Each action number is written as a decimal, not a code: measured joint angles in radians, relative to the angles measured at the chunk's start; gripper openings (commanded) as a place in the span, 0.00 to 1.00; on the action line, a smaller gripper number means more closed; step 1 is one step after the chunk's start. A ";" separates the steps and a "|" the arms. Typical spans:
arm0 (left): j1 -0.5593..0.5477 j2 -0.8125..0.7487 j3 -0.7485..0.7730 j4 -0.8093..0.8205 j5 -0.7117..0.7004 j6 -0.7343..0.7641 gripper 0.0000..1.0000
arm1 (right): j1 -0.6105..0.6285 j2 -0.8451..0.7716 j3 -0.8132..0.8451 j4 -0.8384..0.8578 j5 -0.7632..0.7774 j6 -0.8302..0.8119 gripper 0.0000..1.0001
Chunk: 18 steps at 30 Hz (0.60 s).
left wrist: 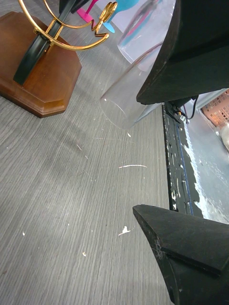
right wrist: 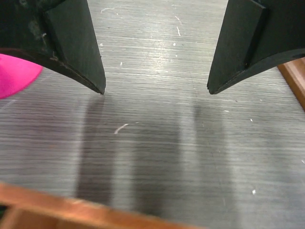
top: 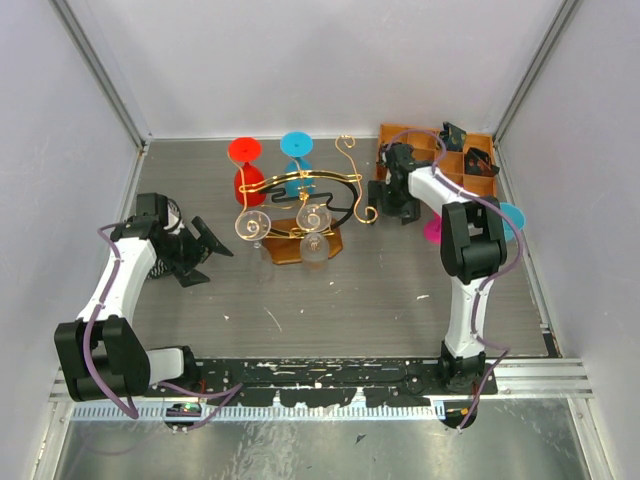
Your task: Take the wine glass off the wine glass rack
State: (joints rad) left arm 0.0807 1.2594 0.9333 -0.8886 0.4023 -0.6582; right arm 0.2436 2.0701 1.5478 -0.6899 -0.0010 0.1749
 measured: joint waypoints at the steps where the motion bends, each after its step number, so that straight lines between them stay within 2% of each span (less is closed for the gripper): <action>1: 0.000 0.000 0.000 0.000 0.000 0.000 0.93 | -0.010 0.000 0.015 -0.012 -0.010 0.006 0.93; 9: 0.000 0.000 0.000 -0.002 0.000 0.000 0.93 | -0.050 -0.053 0.264 -0.087 -0.021 0.055 0.89; 14: 0.000 0.000 0.006 -0.013 -0.001 0.000 0.93 | -0.049 -0.130 0.434 -0.137 -0.016 0.143 0.87; 15: 0.000 0.000 0.009 -0.013 -0.001 0.000 0.93 | -0.049 -0.152 0.454 -0.142 -0.016 0.166 0.95; 16: 0.000 0.000 0.010 -0.014 -0.001 0.000 0.93 | -0.049 -0.176 0.469 -0.150 -0.021 0.190 0.99; 18: 0.000 -0.001 0.011 -0.014 -0.001 0.000 0.93 | -0.049 -0.230 0.492 -0.163 -0.057 0.244 1.00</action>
State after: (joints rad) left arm 0.0807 1.2583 0.9440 -0.9028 0.4011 -0.6586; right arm 0.1944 1.8397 2.0396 -0.8532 -0.0578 0.4191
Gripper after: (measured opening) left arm 0.931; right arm 0.972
